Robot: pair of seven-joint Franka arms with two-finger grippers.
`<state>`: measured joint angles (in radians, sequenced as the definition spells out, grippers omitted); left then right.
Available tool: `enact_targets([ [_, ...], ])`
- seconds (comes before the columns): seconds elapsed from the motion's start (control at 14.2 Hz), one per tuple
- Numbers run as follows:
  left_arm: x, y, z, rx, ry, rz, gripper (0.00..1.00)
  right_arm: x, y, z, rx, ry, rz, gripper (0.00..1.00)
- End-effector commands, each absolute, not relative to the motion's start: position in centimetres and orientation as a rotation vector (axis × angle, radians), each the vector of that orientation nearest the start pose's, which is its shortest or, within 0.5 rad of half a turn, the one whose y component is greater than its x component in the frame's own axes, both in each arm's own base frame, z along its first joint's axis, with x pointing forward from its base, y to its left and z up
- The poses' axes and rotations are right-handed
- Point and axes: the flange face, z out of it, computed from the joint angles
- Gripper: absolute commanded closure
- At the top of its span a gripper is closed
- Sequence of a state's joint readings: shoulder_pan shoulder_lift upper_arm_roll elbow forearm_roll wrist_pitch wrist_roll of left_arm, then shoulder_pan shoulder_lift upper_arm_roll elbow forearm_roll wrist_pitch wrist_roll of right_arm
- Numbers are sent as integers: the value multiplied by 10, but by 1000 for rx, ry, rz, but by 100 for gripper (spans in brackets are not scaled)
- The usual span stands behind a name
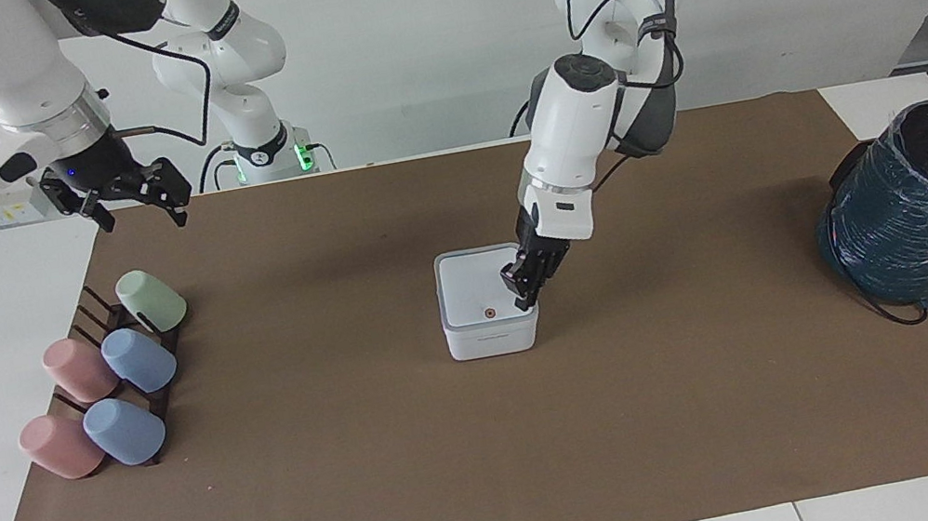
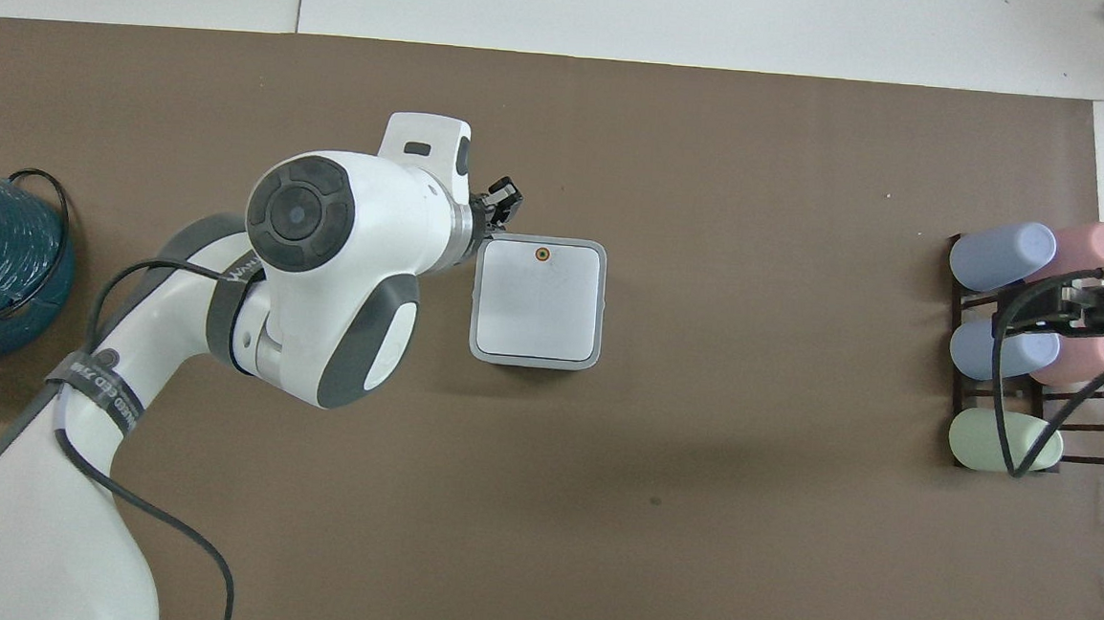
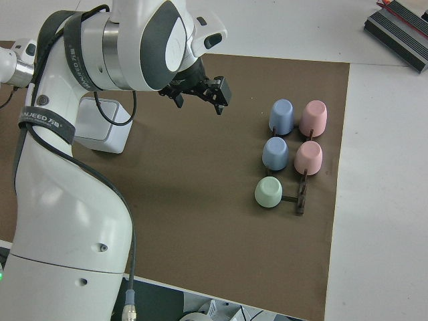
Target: Close trash can lid
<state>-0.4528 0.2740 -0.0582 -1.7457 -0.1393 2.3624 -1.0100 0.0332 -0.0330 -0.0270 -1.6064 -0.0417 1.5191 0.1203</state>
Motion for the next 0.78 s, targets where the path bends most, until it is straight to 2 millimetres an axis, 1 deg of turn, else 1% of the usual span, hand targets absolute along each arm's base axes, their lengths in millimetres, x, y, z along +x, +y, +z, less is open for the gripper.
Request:
enact_targets([
  [0.0,590,-292,473,-3284,-949,-241,80,530,-2,623,-3182,182,81,0],
  [0.07,593,-276,479,-3272,-900,-203,80,530,-2,623,-3182,182,81,0],
  [0.21,603,-238,495,-3260,-710,-99,80,530,-2,623,-3182,182,81,0],
  [0.35,612,-190,507,-3254,-519,1,80,530,-2,623,-3182,182,81,0],
  [0.49,613,-144,514,-3256,-356,65,80,530,-2,623,-3182,182,81,0],
  [0.56,612,-126,518,-3262,-262,79,80,530,-2,623,-3182,182,81,0],
  [0.64,611,-104,523,-3263,-207,92,80,530,-2,623,-3182,182,81,0],
  [0.71,608,-84,528,-3262,-164,104,78,530,-2,623,-3182,182,81,0],
])
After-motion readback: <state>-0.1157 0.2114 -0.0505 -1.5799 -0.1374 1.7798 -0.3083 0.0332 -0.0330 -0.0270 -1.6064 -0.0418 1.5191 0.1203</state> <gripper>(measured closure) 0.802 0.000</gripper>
